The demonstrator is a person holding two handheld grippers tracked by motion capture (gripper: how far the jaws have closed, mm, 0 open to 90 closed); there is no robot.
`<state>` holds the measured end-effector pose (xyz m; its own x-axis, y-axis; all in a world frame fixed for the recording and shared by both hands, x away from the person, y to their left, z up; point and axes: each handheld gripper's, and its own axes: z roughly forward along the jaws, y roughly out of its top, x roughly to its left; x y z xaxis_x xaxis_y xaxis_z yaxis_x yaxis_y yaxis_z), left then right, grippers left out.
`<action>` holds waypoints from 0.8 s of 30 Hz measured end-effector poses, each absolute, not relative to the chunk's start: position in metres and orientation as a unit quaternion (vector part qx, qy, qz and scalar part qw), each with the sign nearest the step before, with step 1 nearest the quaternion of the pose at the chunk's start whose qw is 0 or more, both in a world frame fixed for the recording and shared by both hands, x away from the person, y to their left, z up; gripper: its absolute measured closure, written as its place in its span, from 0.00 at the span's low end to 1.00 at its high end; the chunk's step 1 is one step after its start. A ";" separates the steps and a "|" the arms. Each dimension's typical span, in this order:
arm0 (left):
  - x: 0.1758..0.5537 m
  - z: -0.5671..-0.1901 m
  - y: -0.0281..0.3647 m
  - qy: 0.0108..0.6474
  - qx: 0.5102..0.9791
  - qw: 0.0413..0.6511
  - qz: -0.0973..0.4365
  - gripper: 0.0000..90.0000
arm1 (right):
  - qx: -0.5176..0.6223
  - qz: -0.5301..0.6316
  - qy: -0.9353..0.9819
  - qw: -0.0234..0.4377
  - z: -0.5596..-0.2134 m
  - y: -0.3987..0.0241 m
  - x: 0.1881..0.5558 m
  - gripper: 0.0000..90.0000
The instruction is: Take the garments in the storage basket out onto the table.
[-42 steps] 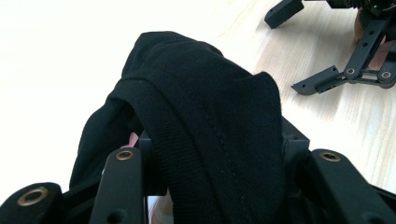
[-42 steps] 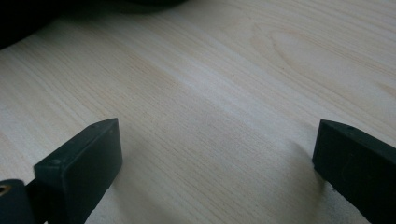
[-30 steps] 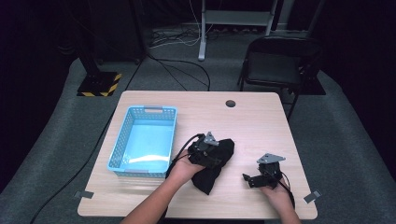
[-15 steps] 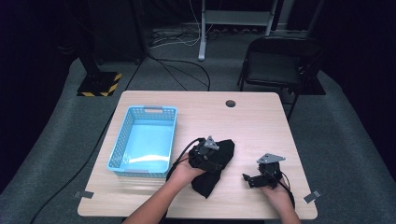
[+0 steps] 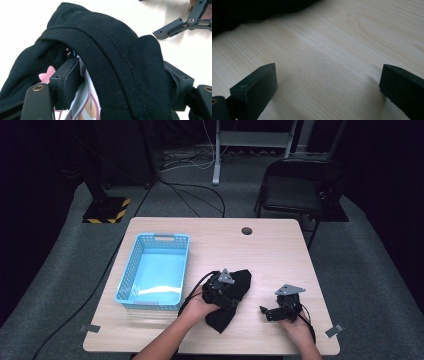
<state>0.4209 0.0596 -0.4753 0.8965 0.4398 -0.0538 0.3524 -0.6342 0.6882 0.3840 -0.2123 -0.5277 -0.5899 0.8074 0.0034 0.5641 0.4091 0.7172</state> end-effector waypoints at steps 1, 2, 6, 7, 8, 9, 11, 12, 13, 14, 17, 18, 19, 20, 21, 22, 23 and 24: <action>0.421 -0.476 0.059 0.218 0.902 0.367 0.058 0.25 | 0.418 0.348 0.821 0.175 -0.528 -0.212 0.384 0.01; 0.420 -0.476 0.059 0.218 0.902 0.368 0.057 0.23 | 0.418 0.348 0.821 0.175 -0.528 -0.212 0.384 0.01; 0.419 -0.477 0.057 0.212 0.905 0.365 0.059 0.17 | 0.418 0.348 0.821 0.175 -0.528 -0.212 0.384 0.01; 0.418 -0.478 0.057 0.210 0.905 0.365 0.059 0.15 | 0.418 0.348 0.821 0.175 -0.528 -0.212 0.384 0.01; 0.418 -0.478 0.056 0.208 0.906 0.364 0.060 0.13 | 0.418 0.348 0.821 0.175 -0.528 -0.212 0.384 0.01; 0.417 -0.478 0.056 0.205 0.907 0.362 0.061 0.12 | 0.418 0.348 0.821 0.175 -0.528 -0.212 0.384 0.01; 0.416 -0.479 0.055 0.201 0.908 0.362 0.064 0.10 | 0.418 0.348 0.821 0.175 -0.528 -0.212 0.384 0.01; 0.416 -0.479 0.055 0.200 0.909 0.360 0.065 0.09 | 0.418 0.348 0.821 0.175 -0.528 -0.212 0.384 0.01; 0.415 -0.479 0.054 0.202 0.908 0.361 0.067 0.08 | 0.418 0.348 0.821 0.175 -0.528 -0.212 0.384 0.01; 0.414 -0.479 0.054 0.200 0.909 0.360 0.068 0.08 | 0.418 0.348 0.821 0.175 -0.528 -0.212 0.384 0.01; 0.412 -0.479 0.055 0.199 0.908 0.361 0.072 0.07 | 0.418 0.348 0.821 0.175 -0.528 -0.212 0.384 0.01; 0.411 -0.478 0.055 0.199 0.908 0.361 0.073 0.07 | 0.418 0.348 0.821 0.175 -0.528 -0.212 0.384 0.01; 0.411 -0.478 0.056 0.200 0.908 0.361 0.074 0.07 | 0.418 0.348 0.821 0.175 -0.528 -0.212 0.384 0.01; 0.409 -0.477 0.057 0.201 0.907 0.362 0.077 0.08 | 0.418 0.348 0.821 0.175 -0.528 -0.212 0.384 0.01; 0.408 -0.476 0.058 0.199 0.907 0.362 0.078 0.08 | 0.418 0.348 0.821 0.175 -0.528 -0.212 0.384 0.01; 0.407 -0.476 0.059 0.200 0.906 0.364 0.078 0.08 | 0.418 0.348 0.821 0.175 -0.528 -0.212 0.384 0.01; 0.407 -0.475 0.060 0.197 0.907 0.362 0.080 0.08 | 0.418 0.348 0.821 0.175 -0.528 -0.212 0.384 0.01; 0.405 -0.474 0.061 0.195 0.907 0.365 0.082 0.08 | 0.418 0.348 0.821 0.175 -0.528 -0.212 0.384 0.01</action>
